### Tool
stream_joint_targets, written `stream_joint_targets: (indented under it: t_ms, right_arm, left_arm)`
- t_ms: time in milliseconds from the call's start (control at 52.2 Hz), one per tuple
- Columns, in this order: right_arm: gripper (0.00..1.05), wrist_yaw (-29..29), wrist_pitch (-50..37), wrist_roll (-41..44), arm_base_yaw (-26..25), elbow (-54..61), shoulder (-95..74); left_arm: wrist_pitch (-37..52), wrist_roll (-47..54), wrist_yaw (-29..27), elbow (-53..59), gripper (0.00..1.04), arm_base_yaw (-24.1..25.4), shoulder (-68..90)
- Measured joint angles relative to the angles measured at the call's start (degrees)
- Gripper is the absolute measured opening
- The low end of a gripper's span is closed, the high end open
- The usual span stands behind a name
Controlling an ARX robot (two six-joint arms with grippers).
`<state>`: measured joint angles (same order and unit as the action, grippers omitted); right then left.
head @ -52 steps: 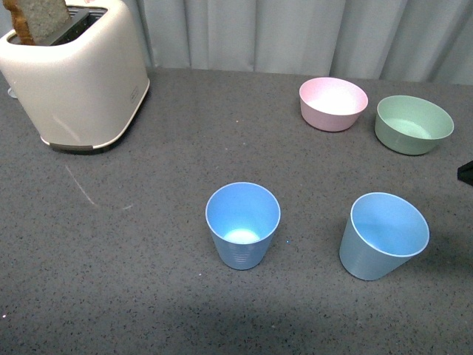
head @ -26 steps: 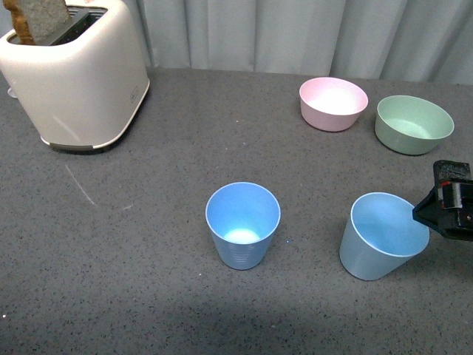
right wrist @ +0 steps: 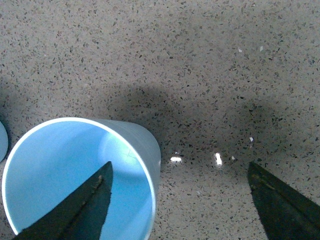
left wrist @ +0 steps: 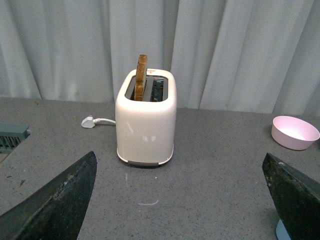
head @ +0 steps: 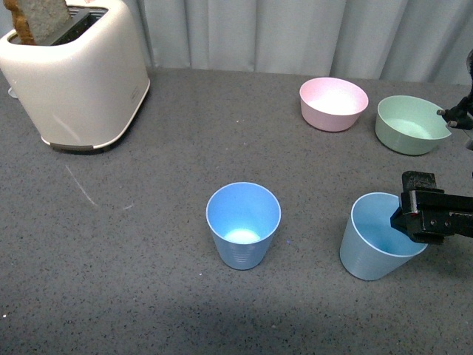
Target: Stack blue cups with both arms
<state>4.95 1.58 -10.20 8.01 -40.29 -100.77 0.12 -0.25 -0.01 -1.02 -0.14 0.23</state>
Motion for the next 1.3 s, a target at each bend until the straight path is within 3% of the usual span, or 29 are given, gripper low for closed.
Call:
stream_joint_targets:
  t_ms: [172,383,651,938,1034,1302]
  right_arm:
    - [0.47,-0.6,1.9,-1.2,0.3,-1.2,-0.8]
    - [0.03,-0.3,3.3,-2.8,0.3,-2.1,-1.4]
    - [0.01,0.8,3.6,-3.4,0.2,-2.4,-0.8]
    - [0.01,10.8,8.0,-4.2,-1.6,-7.1,8.8]
    - [0.01,13.6,9.8,-4.3,0.9,-10.3,9.8]
    - [0.01,14.1,10.6,-5.6,9.9,-15.8,5.5]
  left_arm:
    - [0.0,0.0,0.0,0.0,0.98,0.0,0.0]
    - [0.0,0.0,0.0,0.0,0.98,0.0,0.0]
    - [0.0,0.0,0.0,0.0,0.98,0.0,0.0]
    - [0.0,0.0,0.0,0.0,0.98,0.0,0.0]
    - [0.0,0.0,0.0,0.0,0.98,0.0,0.0]
    - [0.0,0.0,0.0,0.0,0.98,0.0,0.0]
